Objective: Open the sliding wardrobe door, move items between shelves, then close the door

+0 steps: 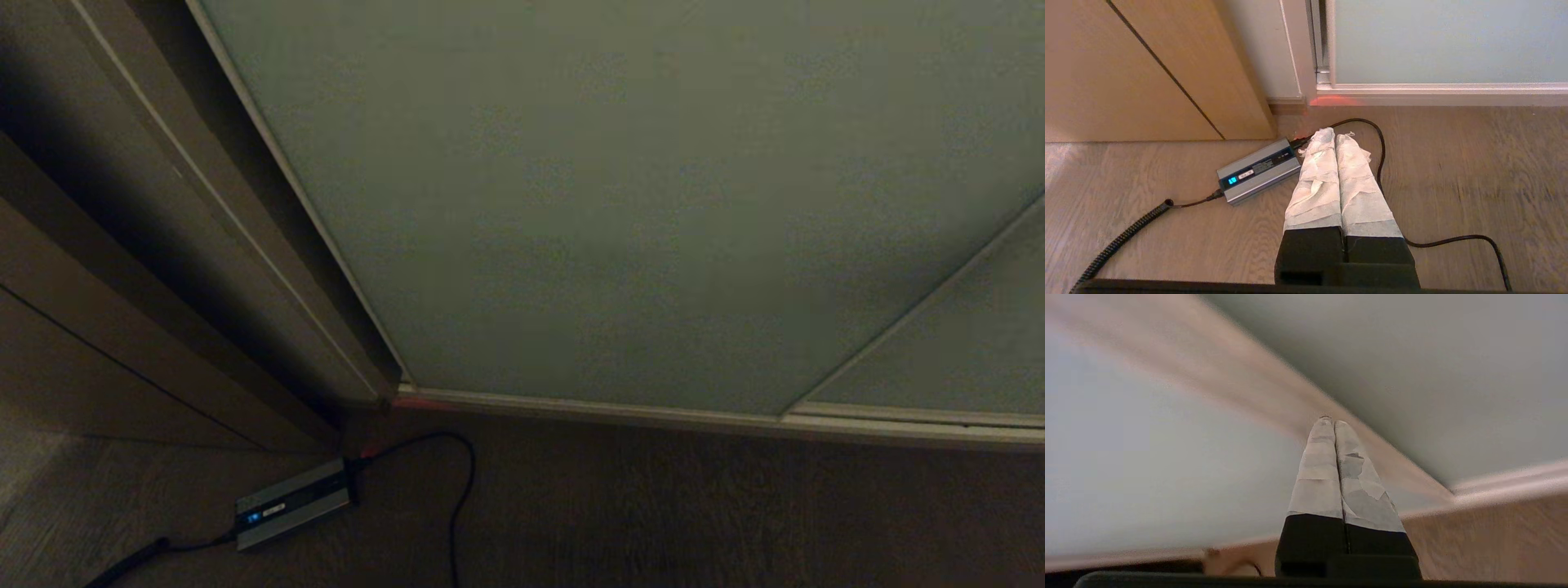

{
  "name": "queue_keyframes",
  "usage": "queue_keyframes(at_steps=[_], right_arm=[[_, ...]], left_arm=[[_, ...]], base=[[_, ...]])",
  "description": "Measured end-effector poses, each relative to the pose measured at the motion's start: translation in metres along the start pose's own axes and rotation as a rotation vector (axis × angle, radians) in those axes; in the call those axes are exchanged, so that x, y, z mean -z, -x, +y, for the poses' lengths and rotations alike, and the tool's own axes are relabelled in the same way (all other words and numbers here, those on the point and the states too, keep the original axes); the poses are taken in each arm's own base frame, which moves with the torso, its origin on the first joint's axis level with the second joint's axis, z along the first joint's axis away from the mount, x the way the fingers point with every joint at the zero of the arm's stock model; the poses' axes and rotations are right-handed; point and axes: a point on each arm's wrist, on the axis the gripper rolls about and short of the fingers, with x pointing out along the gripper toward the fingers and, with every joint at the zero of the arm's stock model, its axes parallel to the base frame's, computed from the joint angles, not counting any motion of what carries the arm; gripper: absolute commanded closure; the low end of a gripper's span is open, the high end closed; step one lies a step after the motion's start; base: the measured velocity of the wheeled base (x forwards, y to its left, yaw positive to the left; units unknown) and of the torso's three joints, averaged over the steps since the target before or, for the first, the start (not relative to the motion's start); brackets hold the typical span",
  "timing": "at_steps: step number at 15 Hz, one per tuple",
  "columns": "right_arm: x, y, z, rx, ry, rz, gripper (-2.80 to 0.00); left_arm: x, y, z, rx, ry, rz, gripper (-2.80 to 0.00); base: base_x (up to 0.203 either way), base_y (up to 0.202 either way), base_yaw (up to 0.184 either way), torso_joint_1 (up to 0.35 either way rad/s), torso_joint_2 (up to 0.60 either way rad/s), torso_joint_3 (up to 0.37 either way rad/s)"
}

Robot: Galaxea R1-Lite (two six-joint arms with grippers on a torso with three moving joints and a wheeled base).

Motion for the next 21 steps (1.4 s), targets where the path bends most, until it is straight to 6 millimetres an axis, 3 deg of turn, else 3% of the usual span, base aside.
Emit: queue_keyframes(at_steps=[5,9,11,13,17,20,21], right_arm=[[0.057,0.035,0.015,0.063,0.263,0.108,0.0],[0.093,0.069,0.062,0.092,0.398,0.129,0.0],[0.117,0.103,0.086,0.041,0.42,0.153,0.0],[0.143,0.143,0.097,-0.015,0.446,0.171,0.0],[0.208,0.215,0.084,-0.08,0.532,0.209,0.0],[0.253,0.236,0.058,-0.036,0.63,0.208,0.0],[0.257,0.237,0.054,-0.016,0.653,0.163,0.0]], left_arm=[[0.0,0.0,0.0,0.0,0.0,0.0,0.0],[0.0,0.0,0.0,0.0,0.0,0.0,0.0],[0.0,0.0,0.0,0.0,0.0,0.0,0.0],[0.0,0.0,0.0,0.0,0.0,0.0,0.0],[0.0,0.0,0.0,0.0,0.001,0.0,0.0],[0.0,0.0,0.0,0.0,0.001,0.0,0.0],[0.0,0.0,0.0,0.0,0.003,0.0,0.0]], base=[[0.0,0.0,0.0,0.0,0.0,0.0],[0.0,0.0,0.0,0.0,0.0,0.0],[0.0,0.0,0.0,0.0,0.0,0.0],[0.0,0.0,0.0,0.0,0.0,0.0],[0.0,0.0,0.0,0.0,0.0,0.0],[0.0,0.0,0.0,0.0,0.0,0.0],[0.0,0.0,0.0,0.0,0.0,0.0]])
